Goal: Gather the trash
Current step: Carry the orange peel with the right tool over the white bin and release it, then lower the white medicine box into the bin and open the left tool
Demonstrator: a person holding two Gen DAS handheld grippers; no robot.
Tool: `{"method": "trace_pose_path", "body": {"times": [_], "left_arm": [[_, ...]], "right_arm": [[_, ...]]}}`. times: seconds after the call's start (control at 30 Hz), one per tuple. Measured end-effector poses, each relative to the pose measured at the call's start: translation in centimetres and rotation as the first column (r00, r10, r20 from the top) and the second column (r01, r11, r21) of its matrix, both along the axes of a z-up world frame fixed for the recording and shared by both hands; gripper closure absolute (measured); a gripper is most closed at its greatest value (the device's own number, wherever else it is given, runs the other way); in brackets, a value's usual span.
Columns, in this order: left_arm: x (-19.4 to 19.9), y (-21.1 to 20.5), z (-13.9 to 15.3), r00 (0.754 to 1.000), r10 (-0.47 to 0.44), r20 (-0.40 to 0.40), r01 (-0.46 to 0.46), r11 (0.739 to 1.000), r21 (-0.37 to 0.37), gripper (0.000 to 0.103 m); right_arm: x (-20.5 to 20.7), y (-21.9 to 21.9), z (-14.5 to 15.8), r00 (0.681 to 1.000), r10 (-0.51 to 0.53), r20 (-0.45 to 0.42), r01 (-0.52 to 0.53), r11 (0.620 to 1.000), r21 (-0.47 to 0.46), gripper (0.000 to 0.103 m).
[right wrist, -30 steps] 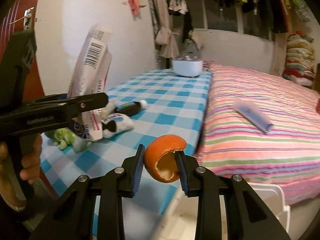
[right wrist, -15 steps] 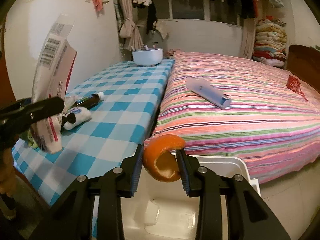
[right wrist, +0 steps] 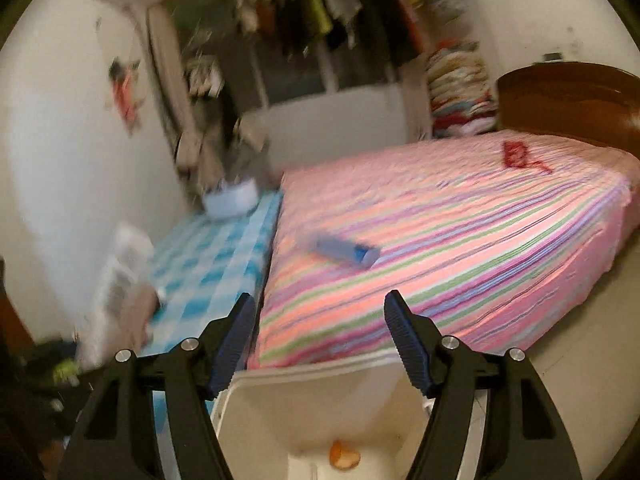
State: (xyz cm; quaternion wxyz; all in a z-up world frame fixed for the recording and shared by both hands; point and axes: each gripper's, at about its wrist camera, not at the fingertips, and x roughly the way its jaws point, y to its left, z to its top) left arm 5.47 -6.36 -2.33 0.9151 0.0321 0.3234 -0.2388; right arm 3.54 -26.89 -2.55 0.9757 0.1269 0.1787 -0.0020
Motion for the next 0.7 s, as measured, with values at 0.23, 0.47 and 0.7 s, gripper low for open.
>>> {"method": "trace_pose_path", "body": {"times": [0.23, 0.47, 0.7], "left_arm": [[0.0, -3.3, -0.9, 0.995, -0.092, -0.033, 0.093, 0.995, 0.022, 0.029], [0.7, -3.7, -1.6, 0.994, -0.092, -0.052, 0.093, 0.995, 0.027, 0.014], [1.6, -1.8, -1.0, 0.997, -0.033, -0.075, 0.032, 0.999, -0.007, 0.013]], "right_arm": [[-1.7, -1.5, 1.1, 0.992, -0.076, 0.099, 0.074, 0.997, 0.022, 0.038], [-1.7, -1.5, 1.2, 0.991, -0.076, 0.107, 0.073, 0.997, 0.026, 0.038], [-1.5, -0.6, 1.2, 0.991, -0.052, 0.120, 0.052, 0.999, 0.010, 0.038]]}}
